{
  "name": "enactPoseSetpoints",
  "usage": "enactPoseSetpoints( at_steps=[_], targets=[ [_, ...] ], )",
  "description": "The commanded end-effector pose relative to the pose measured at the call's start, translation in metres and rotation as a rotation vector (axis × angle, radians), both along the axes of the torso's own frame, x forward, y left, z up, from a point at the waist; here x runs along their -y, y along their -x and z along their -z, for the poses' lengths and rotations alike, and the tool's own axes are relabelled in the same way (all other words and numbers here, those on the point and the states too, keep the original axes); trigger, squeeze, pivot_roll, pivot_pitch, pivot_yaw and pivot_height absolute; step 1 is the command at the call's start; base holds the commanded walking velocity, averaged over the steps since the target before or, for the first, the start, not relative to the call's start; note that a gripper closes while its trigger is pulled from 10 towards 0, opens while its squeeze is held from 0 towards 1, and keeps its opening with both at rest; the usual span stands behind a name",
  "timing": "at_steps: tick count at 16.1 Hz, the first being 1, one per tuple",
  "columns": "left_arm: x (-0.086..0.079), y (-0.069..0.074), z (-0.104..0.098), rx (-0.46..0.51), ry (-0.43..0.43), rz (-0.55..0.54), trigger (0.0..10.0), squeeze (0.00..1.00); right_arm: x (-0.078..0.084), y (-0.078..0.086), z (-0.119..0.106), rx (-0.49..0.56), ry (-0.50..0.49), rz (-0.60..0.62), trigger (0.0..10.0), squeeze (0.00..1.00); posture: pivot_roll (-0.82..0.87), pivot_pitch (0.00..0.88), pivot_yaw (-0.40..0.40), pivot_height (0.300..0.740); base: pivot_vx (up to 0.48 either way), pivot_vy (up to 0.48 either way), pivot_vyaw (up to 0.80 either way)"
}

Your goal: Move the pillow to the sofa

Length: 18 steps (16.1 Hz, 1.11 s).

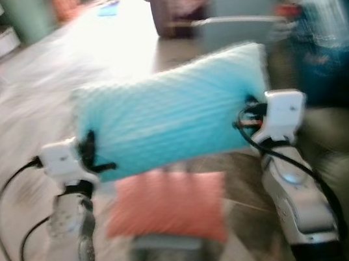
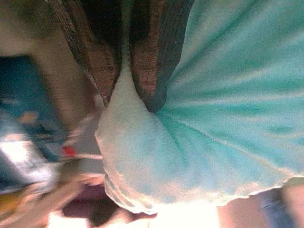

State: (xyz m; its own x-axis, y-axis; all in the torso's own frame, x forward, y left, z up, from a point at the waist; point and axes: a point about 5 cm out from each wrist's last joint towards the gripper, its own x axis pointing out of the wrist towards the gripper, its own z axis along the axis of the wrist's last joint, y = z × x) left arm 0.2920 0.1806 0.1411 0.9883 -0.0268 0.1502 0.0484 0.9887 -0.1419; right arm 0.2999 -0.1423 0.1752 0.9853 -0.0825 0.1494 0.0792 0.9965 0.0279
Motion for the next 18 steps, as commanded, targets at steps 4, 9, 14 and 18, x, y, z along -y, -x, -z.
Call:
enactPoseSetpoints(
  at_steps=[4,9,14,18],
  targets=[
    [0.013,0.001,0.011,-0.061,0.006,0.026,0.0,0.0,0.012,0.004,0.002,0.01,0.015,0.051,10.0,0.0,-0.06,0.043,-0.021,0.74,0.0,0.0,0.0],
    [0.01,0.003,0.027,-0.154,0.003,-0.002,2.4,0.0,0.008,0.004,0.005,-0.016,-0.043,0.012,10.0,0.0,-0.06,0.04,-0.025,0.74,0.0,0.0,0.0],
    [0.005,-0.004,0.027,-0.194,-0.017,-0.053,10.0,0.0,0.013,0.003,0.011,-0.048,-0.092,0.039,10.0,0.0,-0.06,0.039,-0.034,0.74,0.0,0.0,0.0],
    [0.006,-0.004,0.024,-0.202,0.01,-0.046,10.0,0.0,0.009,0.004,0.013,-0.031,-0.085,0.001,10.0,0.0,-0.05,0.039,-0.038,0.74,0.0,0.0,0.0]
  ],
)
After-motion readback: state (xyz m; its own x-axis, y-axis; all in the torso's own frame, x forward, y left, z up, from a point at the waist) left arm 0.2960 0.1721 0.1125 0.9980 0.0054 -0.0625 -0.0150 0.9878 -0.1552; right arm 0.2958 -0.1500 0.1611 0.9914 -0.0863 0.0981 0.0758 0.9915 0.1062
